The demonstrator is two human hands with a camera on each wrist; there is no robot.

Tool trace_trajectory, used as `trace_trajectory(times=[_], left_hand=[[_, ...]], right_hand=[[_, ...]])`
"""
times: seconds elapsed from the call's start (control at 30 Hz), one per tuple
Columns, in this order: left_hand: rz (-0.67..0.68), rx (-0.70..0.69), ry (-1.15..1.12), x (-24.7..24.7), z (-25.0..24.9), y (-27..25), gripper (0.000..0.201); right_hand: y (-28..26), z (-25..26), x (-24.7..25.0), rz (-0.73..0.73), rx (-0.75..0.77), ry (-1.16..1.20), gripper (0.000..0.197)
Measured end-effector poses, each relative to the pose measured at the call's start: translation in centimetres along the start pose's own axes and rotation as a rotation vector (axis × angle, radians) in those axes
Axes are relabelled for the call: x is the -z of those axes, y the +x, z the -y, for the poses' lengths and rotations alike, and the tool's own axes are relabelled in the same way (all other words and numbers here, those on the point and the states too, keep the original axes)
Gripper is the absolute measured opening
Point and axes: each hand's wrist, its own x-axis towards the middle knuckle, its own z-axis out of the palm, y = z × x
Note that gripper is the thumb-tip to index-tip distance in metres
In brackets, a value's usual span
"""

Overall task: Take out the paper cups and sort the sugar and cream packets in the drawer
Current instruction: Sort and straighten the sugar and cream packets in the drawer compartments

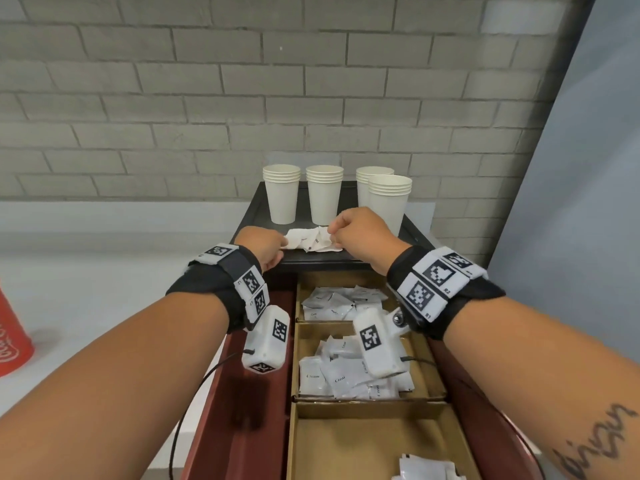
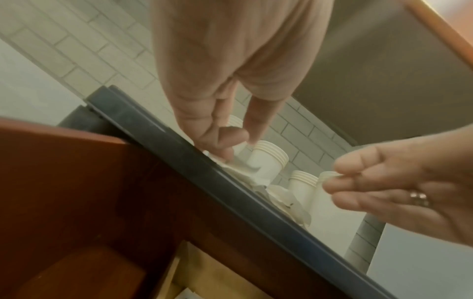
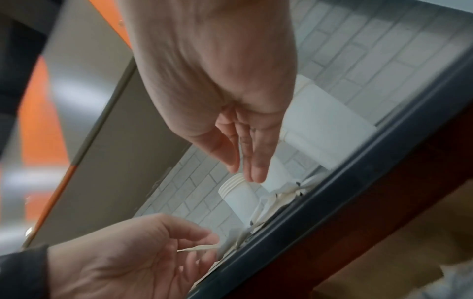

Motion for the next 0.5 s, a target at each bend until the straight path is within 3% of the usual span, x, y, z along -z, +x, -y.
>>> trace_trajectory(times=[0.03,0.07,0.13,0.2,0.27,0.4,0.5], left_hand=[[0.011,-0.042,0.067,-0.2,0.4,0.3,0.019],[0.104,-0.044,0.175,-3.0,2.6,-0.9,0.019],[0.115,-0.125,0.278,-2.8,2.7,-1.3,0.019],[0.084,-0.185,0.229,-2.5,2.3,-1.4,0.036],[0.005,-0.251,0.135,-1.6,1.6,-1.2,0.040],[0.009,-0.381,0.134,-2.2,1.5,-3.1,0.034],[0.137,-0.430,0.194,-3.2,1.8,-6.0,0.022]], right_hand=[[-0.6,-0.5,0.8,0.008,0.017,-0.091,0.023],[-4.3,-3.1,2.7,-0.004,-0.043,-0.180,0.025],[-4.7,-3.8,4.2,0.018,-0.009,-0.251,0.027],[-5.4,-3.6,5.7,-0.013,0.024,-0.314,0.027],[-5.7,-3.6,7.2,-0.005,0.029,-0.355,0.024],[-8.0,-6.2,9.3,0.160,-0.008,-0.523,0.022],[-9.7,-9.4,9.4,0.254,-0.045,-0.715,0.031]])
